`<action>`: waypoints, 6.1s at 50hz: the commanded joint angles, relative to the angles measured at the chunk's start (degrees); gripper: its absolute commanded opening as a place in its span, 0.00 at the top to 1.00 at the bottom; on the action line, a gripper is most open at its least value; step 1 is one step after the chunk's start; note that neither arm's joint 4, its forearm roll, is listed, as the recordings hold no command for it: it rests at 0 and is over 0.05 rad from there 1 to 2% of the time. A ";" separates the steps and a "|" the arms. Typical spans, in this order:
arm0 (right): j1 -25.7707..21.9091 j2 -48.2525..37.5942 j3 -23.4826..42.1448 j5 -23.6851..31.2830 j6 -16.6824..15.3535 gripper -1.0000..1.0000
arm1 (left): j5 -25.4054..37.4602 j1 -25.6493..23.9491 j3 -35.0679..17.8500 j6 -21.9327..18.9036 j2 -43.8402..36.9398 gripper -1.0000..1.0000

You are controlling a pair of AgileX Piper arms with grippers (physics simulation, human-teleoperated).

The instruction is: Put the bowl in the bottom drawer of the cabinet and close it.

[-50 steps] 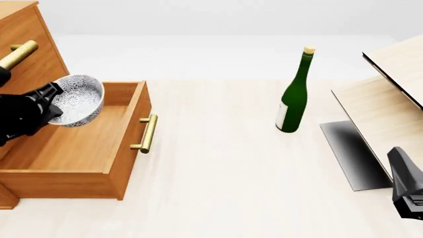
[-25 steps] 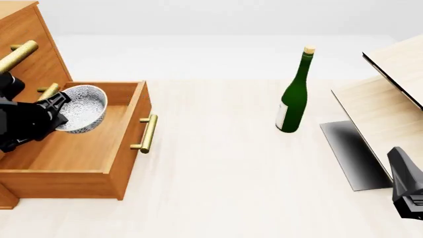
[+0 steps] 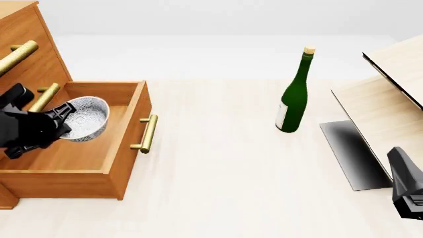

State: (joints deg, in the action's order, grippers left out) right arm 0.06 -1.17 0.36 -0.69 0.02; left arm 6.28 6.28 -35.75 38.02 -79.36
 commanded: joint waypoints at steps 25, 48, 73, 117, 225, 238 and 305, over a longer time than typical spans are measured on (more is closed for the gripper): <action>0.00 0.00 0.00 0.00 0.00 0.00 | -4.27 3.97 1.74 -1.35 -6.46 1.00; 0.00 0.00 0.00 0.00 0.00 0.00 | -5.79 3.89 2.04 -1.73 -9.08 1.00; 0.00 0.00 0.00 0.00 0.00 0.00 | -5.82 3.93 1.84 -2.54 -10.24 0.00; 0.00 0.00 0.00 0.00 0.00 0.00 | 7.01 -1.12 -1.42 -8.84 9.17 0.00; 0.00 0.00 0.00 0.00 0.00 0.00 | -2.96 -39.89 7.45 4.11 4.72 0.00; 0.00 0.00 0.00 0.00 0.00 0.00 | -3.88 -27.61 7.29 -0.60 0.82 0.00; 0.00 0.00 0.00 0.00 0.00 0.00 | -10.95 12.33 6.89 -35.00 1.13 0.00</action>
State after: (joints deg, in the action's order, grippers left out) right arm 0.06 -1.17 0.36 -0.69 0.02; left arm 2.14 9.87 -28.68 6.15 -78.15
